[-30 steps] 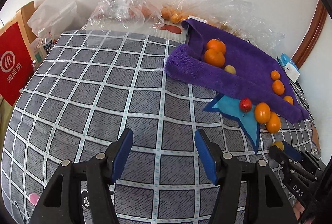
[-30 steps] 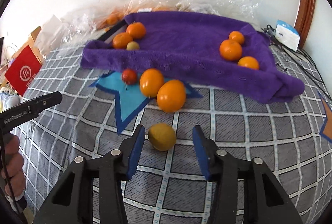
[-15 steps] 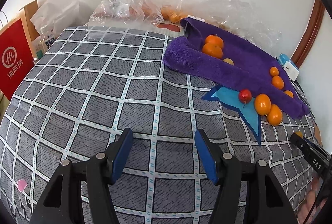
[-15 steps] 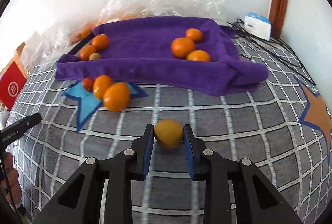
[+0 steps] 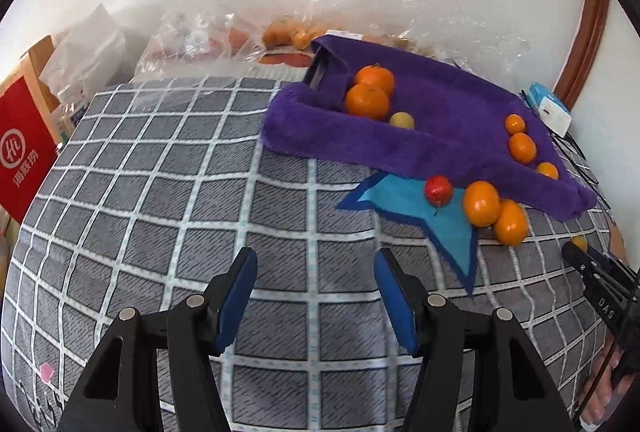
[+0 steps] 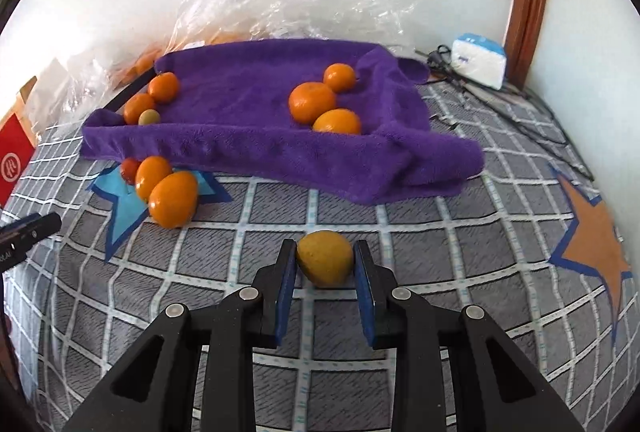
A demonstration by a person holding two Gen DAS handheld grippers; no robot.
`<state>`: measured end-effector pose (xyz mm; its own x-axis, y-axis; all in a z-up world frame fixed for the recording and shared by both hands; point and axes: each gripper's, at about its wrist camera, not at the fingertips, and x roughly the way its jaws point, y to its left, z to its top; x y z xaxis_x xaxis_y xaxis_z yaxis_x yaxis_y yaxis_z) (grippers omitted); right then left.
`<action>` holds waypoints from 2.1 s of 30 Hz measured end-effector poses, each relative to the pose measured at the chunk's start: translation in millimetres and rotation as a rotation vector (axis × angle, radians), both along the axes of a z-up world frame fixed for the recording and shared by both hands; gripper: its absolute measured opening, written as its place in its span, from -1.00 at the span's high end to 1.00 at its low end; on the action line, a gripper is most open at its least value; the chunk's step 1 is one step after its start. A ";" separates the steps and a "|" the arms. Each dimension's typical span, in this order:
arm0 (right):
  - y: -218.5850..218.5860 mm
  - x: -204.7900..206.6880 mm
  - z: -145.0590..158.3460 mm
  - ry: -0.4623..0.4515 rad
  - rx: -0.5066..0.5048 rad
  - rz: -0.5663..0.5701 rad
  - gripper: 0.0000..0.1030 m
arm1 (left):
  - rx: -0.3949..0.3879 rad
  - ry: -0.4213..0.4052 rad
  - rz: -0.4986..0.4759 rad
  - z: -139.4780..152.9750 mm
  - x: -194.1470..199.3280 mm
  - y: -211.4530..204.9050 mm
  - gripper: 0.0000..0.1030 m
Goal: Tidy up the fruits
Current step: 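Grasp a yellow-green fruit with the right tool while the left tool approaches the red tomato, then grasp the red cherry tomato with the left tool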
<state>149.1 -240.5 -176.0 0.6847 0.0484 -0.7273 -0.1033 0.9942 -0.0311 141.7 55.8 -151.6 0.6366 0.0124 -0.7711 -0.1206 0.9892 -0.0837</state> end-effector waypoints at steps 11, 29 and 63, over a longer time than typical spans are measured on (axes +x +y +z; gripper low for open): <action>-6.3 3.4 -5.2 0.014 0.022 -0.002 0.45 | -0.028 -0.024 -0.093 -3.4 47.5 -50.9 0.13; -8.4 7.3 -7.0 0.024 0.062 0.005 0.45 | -0.028 -0.022 -0.098 -16.8 64.0 -66.4 0.55; 1.7 -4.0 30.4 -0.007 0.107 0.008 0.45 | -0.132 -0.086 0.058 28.3 -15.5 33.7 0.55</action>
<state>145.1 -238.8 -145.6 0.6886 0.1313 -0.7131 -0.1118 0.9909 0.0745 126.2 89.5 -123.3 0.7013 -0.0472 -0.7113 -0.1637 0.9605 -0.2251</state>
